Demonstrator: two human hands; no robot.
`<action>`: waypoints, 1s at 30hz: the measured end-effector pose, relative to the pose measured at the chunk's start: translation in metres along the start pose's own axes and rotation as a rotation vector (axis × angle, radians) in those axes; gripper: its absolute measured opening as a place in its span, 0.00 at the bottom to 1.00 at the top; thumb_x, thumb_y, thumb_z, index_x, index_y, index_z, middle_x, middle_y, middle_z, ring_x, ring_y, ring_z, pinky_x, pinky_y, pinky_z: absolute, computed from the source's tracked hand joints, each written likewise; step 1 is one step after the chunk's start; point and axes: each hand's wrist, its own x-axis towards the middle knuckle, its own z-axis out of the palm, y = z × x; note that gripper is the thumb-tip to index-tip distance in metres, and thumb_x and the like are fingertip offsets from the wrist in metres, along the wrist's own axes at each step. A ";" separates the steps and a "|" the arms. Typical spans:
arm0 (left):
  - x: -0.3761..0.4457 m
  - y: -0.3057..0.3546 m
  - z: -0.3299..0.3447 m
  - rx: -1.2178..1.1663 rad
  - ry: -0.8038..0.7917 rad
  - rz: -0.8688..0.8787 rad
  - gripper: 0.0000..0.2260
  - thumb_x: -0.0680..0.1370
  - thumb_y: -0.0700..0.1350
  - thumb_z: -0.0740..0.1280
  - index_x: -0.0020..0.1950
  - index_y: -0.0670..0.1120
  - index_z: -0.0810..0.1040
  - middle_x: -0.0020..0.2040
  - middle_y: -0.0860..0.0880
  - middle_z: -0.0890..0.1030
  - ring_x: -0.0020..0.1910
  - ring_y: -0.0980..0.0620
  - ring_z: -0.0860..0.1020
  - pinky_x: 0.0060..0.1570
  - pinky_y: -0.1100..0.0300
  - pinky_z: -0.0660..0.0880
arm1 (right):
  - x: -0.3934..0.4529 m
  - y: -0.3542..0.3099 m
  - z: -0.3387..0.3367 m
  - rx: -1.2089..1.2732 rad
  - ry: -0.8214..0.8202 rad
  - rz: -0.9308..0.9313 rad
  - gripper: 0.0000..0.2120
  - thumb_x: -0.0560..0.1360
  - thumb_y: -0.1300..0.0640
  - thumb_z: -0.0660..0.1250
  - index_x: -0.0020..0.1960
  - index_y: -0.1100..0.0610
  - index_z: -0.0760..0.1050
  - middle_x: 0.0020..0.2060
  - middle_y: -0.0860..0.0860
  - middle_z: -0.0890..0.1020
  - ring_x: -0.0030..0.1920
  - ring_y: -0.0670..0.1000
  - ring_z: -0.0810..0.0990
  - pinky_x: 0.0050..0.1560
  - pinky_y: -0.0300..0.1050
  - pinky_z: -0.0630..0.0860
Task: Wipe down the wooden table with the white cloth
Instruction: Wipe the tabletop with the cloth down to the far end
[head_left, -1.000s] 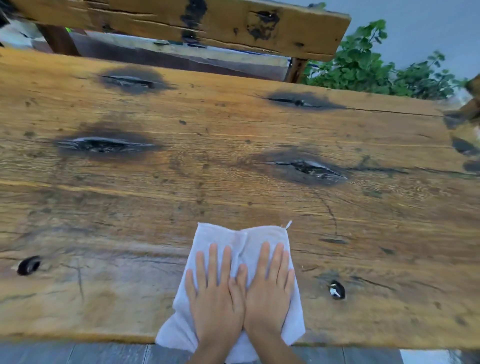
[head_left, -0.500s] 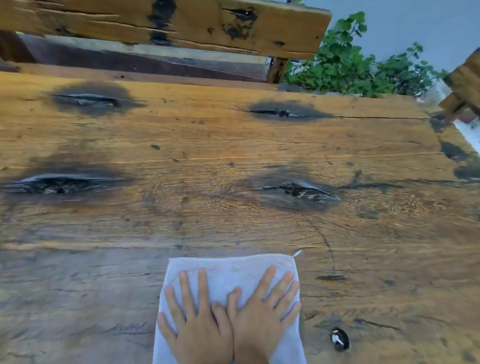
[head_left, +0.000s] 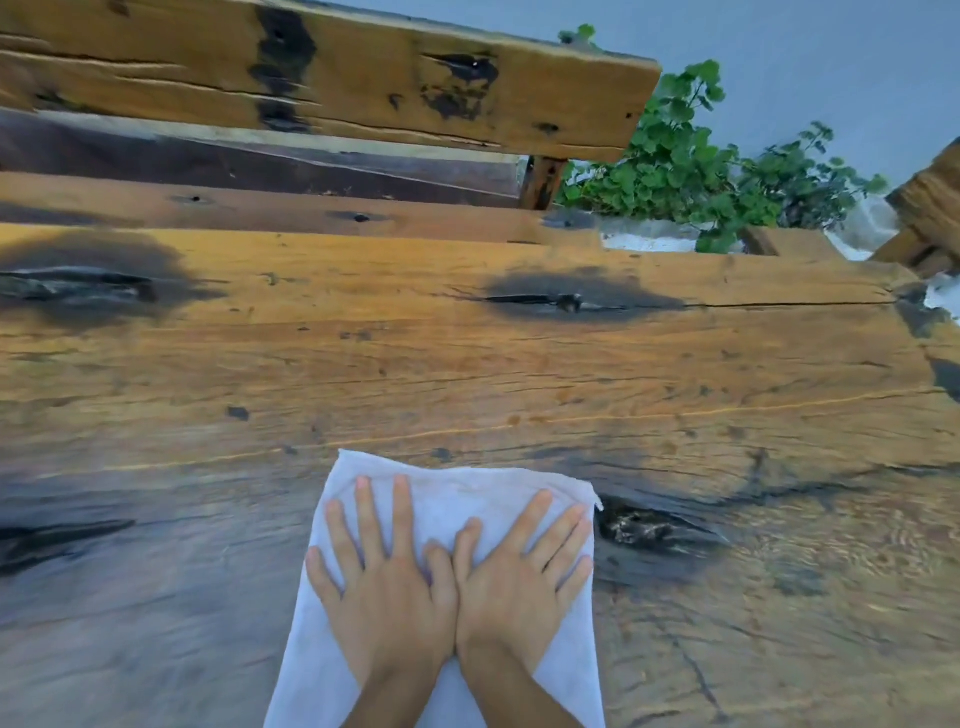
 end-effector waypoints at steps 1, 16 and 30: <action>0.013 0.005 0.002 0.003 -0.008 0.012 0.32 0.76 0.59 0.48 0.81 0.56 0.57 0.83 0.49 0.53 0.82 0.43 0.51 0.77 0.37 0.49 | 0.011 -0.006 0.002 -0.006 -0.008 0.011 0.42 0.74 0.35 0.45 0.81 0.58 0.57 0.80 0.64 0.54 0.82 0.60 0.51 0.79 0.63 0.51; 0.242 0.110 0.024 0.027 0.007 -0.008 0.36 0.74 0.63 0.38 0.82 0.58 0.45 0.84 0.49 0.43 0.82 0.44 0.38 0.78 0.38 0.38 | 0.241 -0.122 0.023 0.001 -0.143 -0.040 0.41 0.79 0.35 0.47 0.83 0.57 0.39 0.81 0.65 0.40 0.81 0.60 0.35 0.79 0.59 0.35; 0.389 0.183 0.043 0.097 0.030 -0.096 0.32 0.76 0.65 0.44 0.76 0.55 0.67 0.81 0.48 0.60 0.82 0.41 0.42 0.76 0.36 0.39 | 0.390 -0.194 0.044 -0.033 -0.147 -0.209 0.31 0.82 0.39 0.44 0.81 0.51 0.57 0.82 0.62 0.49 0.82 0.61 0.40 0.79 0.59 0.35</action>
